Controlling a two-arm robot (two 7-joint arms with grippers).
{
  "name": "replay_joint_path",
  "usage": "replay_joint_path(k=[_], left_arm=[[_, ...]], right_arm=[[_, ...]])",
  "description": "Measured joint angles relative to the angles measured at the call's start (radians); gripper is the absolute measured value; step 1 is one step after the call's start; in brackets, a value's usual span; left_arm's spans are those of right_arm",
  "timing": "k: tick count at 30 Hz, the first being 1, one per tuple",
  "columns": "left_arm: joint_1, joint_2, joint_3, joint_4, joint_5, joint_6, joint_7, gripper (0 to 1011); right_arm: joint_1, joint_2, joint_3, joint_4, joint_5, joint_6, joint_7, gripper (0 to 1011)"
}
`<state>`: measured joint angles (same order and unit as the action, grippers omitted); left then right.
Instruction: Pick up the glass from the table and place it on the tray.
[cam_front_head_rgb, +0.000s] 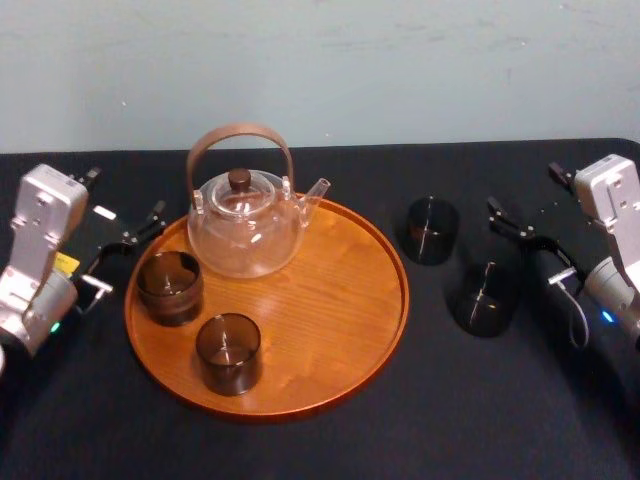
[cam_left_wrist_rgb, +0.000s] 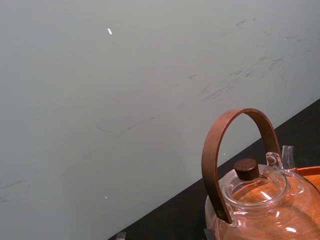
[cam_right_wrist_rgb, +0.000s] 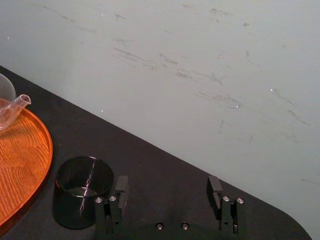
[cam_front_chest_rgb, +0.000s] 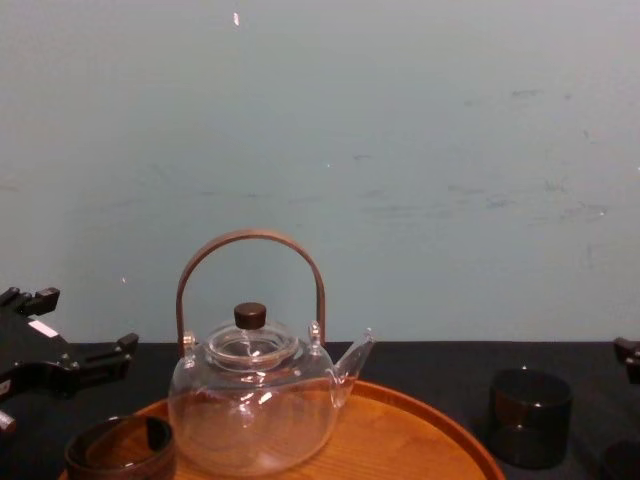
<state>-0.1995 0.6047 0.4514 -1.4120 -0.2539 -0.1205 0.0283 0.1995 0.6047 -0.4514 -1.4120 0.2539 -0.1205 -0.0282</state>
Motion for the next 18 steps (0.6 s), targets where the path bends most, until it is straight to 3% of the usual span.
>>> replay_joint_path(k=[18], left_arm=[[0.000,0.000,0.000,0.000,0.000,0.000,0.000,1001]], right_arm=[[0.000,0.000,0.000,0.000,0.000,0.000,0.000,1002]])
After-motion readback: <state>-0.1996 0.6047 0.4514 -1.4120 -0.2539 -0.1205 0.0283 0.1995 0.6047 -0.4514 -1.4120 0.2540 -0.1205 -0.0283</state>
